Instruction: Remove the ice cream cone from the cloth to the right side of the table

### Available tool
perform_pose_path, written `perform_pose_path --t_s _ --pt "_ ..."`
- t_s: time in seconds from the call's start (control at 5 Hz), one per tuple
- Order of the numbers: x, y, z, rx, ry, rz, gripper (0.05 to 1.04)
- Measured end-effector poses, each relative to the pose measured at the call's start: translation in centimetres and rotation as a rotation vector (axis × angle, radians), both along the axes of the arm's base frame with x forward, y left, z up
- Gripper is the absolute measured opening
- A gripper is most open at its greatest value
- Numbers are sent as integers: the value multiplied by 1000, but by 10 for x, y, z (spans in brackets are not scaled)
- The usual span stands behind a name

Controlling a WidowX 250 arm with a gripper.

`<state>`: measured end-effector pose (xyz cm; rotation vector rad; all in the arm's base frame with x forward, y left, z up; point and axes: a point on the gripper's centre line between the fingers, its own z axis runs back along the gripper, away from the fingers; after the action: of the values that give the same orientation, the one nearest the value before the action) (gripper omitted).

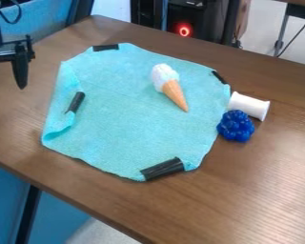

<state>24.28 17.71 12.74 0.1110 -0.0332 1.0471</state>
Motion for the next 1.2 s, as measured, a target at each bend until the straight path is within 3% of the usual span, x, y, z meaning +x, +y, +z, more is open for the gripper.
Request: perform_pose_path --t_s 0.4,1.0,1.2 --pt "0 -2 -11 -19 26 -6 999" --pt "73 -101 -2 139 -240 -470 999" --pt "88 -114 -2 165 -349 -438 999"
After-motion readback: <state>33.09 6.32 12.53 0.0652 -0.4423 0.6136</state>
